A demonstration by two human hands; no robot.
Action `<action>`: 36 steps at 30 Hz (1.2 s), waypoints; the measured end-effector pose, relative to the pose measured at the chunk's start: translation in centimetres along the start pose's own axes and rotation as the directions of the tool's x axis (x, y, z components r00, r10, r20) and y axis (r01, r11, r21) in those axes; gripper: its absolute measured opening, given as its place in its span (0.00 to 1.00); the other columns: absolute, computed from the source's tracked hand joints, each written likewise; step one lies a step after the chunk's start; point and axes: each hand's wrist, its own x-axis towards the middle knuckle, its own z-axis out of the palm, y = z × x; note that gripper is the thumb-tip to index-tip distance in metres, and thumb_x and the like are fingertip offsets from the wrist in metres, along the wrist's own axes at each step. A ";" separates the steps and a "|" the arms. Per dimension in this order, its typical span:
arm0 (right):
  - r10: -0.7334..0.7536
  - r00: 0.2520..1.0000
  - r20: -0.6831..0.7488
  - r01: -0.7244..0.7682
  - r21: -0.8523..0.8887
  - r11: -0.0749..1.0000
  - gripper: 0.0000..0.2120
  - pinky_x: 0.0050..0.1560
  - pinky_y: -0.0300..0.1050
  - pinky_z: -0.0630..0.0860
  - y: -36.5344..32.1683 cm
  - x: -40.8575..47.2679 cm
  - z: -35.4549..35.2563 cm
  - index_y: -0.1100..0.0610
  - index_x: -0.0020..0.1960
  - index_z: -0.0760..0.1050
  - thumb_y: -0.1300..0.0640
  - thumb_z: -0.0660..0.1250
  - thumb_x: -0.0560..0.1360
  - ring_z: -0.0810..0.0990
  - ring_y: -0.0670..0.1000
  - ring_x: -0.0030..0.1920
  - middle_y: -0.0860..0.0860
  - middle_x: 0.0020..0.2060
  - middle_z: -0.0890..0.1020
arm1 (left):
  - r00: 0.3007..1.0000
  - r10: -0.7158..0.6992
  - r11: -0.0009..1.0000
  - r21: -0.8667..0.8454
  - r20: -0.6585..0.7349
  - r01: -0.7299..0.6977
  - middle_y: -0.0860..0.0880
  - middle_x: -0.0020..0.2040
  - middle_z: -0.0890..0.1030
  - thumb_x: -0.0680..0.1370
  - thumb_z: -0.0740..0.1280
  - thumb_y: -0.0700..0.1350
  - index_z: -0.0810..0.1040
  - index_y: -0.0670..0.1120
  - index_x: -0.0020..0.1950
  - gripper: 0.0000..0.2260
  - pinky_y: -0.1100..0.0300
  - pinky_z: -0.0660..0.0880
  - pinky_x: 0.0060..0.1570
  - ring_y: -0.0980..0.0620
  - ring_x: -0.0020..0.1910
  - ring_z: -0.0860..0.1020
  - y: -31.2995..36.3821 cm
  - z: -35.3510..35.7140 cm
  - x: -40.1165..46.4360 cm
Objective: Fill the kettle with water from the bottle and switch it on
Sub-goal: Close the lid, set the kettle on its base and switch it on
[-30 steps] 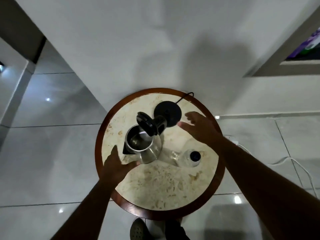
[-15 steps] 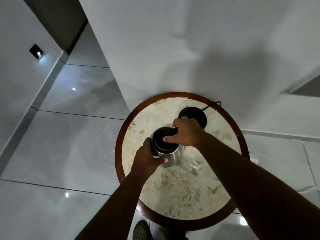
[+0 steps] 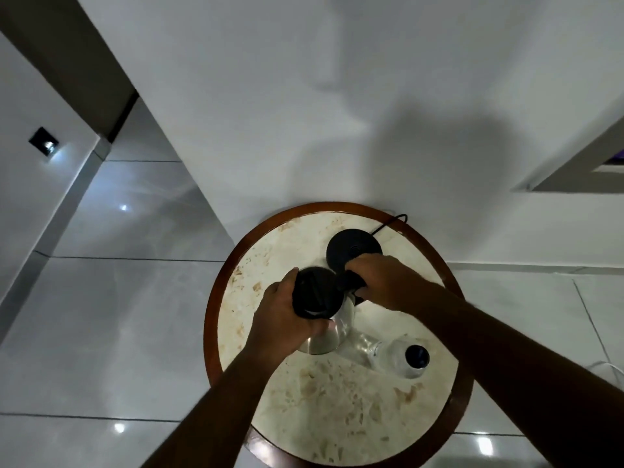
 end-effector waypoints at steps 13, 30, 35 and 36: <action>0.189 0.938 -0.290 -0.190 0.027 0.981 0.08 0.49 0.55 0.78 7.0 1.4 -9.1 0.62 0.47 0.77 0.59 0.70 0.70 0.80 0.58 0.44 0.58 0.42 0.82 | 0.962 0.231 0.973 -0.009 0.146 -0.232 0.60 0.53 0.74 0.58 0.83 0.48 0.68 0.49 0.72 0.45 0.67 0.67 0.48 0.55 0.56 0.71 11.8 -1.5 12.4; 0.339 0.888 -0.310 -0.315 0.126 0.941 0.10 0.39 0.44 0.70 11.1 3.4 -4.6 0.54 0.42 0.72 0.55 0.73 0.68 0.77 0.54 0.39 0.51 0.36 0.77 | 0.932 0.211 0.977 -0.047 0.296 -0.207 0.53 0.65 0.78 0.58 0.83 0.48 0.67 0.53 0.72 0.46 0.48 0.71 0.67 0.50 0.66 0.74 10.2 1.3 15.9; 0.354 0.881 -0.314 -0.332 0.123 0.935 0.09 0.35 0.42 0.67 11.5 3.3 -4.5 0.54 0.40 0.71 0.55 0.71 0.69 0.77 0.53 0.36 0.49 0.33 0.75 | 0.935 0.216 0.976 -0.060 0.283 -0.207 0.53 0.66 0.77 0.59 0.83 0.49 0.67 0.53 0.73 0.45 0.49 0.71 0.67 0.50 0.66 0.73 10.3 1.7 15.8; 0.356 0.882 -0.310 -0.333 0.124 0.935 0.08 0.36 0.43 0.68 11.6 3.3 -4.4 0.54 0.41 0.71 0.55 0.71 0.70 0.77 0.54 0.37 0.50 0.33 0.76 | 0.936 0.218 0.976 -0.060 0.277 -0.210 0.53 0.66 0.77 0.59 0.83 0.49 0.67 0.52 0.73 0.45 0.50 0.71 0.67 0.49 0.66 0.73 10.4 1.8 15.7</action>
